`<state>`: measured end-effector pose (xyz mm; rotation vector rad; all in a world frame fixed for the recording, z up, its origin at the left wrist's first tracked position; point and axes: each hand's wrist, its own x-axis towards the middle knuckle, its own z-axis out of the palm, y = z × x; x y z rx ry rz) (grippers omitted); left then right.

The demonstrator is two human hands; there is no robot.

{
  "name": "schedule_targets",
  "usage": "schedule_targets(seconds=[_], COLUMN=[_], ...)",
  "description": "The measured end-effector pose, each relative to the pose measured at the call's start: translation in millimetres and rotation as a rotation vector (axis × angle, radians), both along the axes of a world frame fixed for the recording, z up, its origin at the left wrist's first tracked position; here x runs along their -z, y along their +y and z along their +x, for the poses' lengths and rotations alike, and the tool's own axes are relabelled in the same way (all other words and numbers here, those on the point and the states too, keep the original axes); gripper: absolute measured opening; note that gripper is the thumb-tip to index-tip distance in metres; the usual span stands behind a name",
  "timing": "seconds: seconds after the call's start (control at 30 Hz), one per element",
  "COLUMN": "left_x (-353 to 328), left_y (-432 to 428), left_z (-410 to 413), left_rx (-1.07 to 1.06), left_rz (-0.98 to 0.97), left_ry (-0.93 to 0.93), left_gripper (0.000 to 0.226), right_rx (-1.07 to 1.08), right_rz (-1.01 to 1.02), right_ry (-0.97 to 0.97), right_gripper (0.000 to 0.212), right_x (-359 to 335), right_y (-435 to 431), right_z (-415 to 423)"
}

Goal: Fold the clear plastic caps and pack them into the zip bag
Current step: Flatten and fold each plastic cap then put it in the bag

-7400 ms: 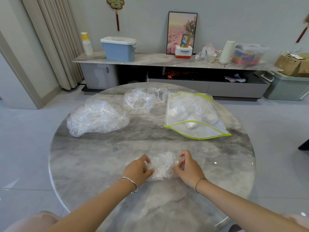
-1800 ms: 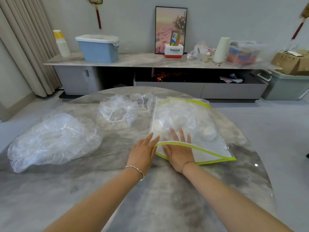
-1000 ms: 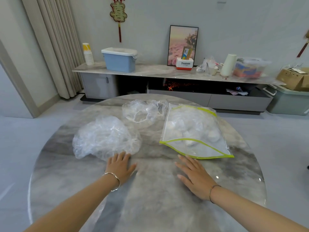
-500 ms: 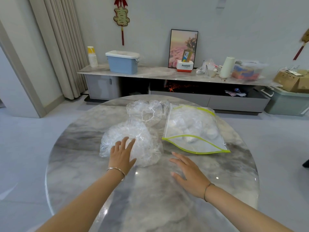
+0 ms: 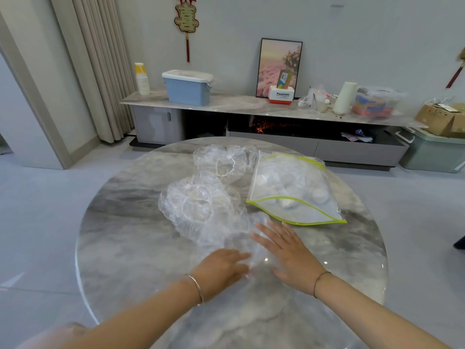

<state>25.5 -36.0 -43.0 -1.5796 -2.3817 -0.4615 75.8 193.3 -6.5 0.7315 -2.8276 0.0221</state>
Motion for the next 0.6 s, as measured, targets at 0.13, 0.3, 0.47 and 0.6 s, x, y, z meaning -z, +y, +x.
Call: schedule_targets(seconds=[0.13,0.3,0.47,0.6], left_x=[11,-6,-17,-17], left_y=[-5,-26,-24,-18], left_z=[14,17,24,26], left_rx=[0.041,-0.164,-0.41,-0.504], left_rz=[-0.003,0.12,0.278,0.272], left_ry=[0.032,-0.355,-0.888,-1.012], left_gripper=[0.024,0.038,0.025,0.026], right_rx=[-0.047,0.249,0.432,0.566], right_rz=[0.08,-0.443,-0.987,-1.097], right_ry=[0.071,-0.392,-0.616,-0.587], right_gripper=[0.023,0.022,0.024,0.023], right_x=[14,-1,-4,5], right_y=[13,17,14,8], right_z=[3,14,18,16])
